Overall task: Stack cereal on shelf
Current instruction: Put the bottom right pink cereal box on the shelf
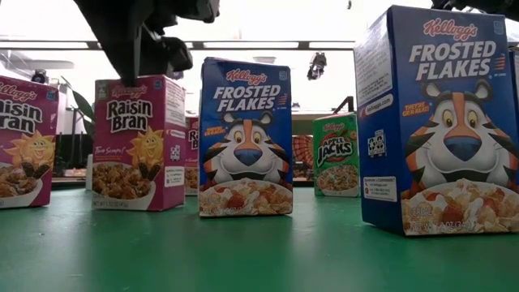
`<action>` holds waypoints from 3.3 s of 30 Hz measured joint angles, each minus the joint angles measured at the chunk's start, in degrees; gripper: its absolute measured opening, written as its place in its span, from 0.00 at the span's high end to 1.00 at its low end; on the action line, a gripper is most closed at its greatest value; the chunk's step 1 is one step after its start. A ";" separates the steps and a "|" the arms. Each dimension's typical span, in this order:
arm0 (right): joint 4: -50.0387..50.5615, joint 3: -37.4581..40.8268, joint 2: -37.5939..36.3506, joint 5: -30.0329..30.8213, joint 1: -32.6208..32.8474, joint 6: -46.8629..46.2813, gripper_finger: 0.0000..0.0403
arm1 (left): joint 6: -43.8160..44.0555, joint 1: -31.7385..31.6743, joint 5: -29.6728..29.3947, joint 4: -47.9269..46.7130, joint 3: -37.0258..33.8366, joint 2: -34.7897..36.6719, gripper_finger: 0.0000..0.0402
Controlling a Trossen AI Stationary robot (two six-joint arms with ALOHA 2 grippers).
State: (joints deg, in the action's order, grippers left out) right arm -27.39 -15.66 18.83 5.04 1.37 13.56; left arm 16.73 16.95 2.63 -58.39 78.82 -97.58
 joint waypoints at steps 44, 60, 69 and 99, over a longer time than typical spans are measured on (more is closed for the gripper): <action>-0.35 0.02 0.00 0.07 0.00 0.59 0.93 | -36.11 -25.67 -0.74 -31.62 43.30 0.09 0.62; 0.06 0.02 0.02 1.07 -0.02 2.10 0.93 | -37.19 -63.77 0.40 -22.57 44.51 -0.57 0.62; 0.04 0.02 0.02 1.09 -0.02 2.97 0.93 | -44.24 -65.24 5.16 -21.67 39.21 -0.61 0.65; 0.08 0.03 0.02 1.11 -0.02 2.97 0.93 | -49.19 -64.47 8.41 -19.31 41.32 -7.98 0.46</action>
State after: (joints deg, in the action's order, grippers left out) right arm -27.31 -15.63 18.85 6.15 1.35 16.53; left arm -32.46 -47.52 11.04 -77.70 120.14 -105.56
